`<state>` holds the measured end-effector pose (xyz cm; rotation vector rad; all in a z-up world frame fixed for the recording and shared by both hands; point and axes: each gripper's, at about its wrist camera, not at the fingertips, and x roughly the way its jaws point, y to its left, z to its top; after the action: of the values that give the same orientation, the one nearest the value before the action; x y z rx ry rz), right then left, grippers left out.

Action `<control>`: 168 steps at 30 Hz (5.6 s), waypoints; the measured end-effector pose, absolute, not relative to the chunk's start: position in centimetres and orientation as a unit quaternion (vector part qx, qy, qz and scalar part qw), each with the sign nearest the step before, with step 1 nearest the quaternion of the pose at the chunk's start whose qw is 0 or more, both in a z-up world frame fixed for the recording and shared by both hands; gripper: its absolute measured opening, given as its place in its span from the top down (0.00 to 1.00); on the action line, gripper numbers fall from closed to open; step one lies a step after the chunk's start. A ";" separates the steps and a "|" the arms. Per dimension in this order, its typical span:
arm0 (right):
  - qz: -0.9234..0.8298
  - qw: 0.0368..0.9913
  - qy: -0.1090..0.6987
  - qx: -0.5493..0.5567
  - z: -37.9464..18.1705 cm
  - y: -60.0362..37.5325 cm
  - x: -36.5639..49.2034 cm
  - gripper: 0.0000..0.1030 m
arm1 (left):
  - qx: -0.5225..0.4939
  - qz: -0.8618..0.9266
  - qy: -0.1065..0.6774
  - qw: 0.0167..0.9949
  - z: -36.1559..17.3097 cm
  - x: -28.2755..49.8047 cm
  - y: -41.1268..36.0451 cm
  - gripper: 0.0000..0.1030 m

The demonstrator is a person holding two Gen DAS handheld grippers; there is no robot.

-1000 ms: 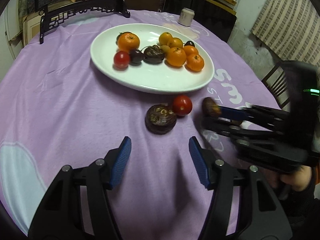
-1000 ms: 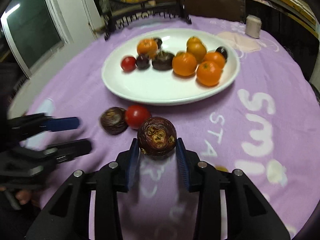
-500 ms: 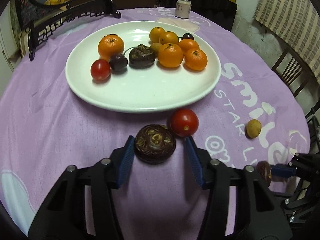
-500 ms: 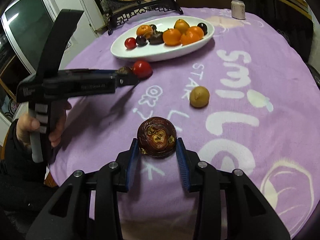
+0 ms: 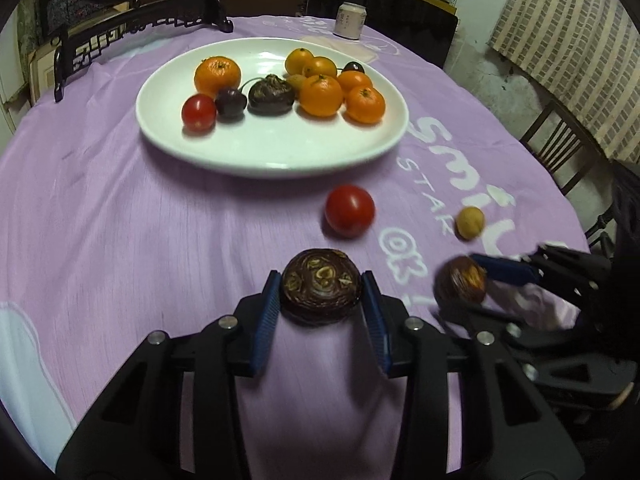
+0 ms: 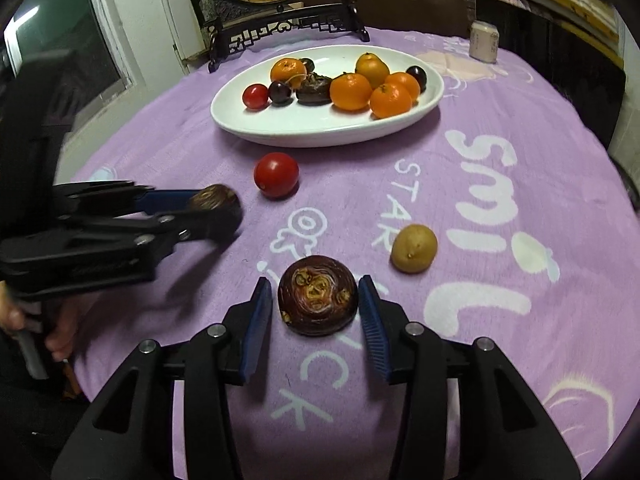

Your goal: Organize fruits

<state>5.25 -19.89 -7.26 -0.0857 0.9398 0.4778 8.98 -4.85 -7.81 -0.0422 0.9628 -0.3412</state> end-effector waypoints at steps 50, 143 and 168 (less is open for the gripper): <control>0.171 0.888 0.428 0.004 -3.0 -23.1 8.6 0.42 | -0.072 -0.141 0.389 0.907 -1.6 10.8 0.5 0.38; 0.139 0.905 0.402 -0.014 -1.7 -20.5 11.5 0.04 | -0.027 -0.084 0.370 0.925 0.2 10.1 -2.4 0.03; 0.138 0.913 0.382 -0.042 -0.8 -19.3 6.4 0.04 | -0.019 -0.037 0.361 0.932 1.2 5.9 -2.2 0.02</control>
<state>6.40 -19.30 -0.80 -0.0857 0.7875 0.2848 5.90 -2.19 1.18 -0.0387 0.7384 -0.0765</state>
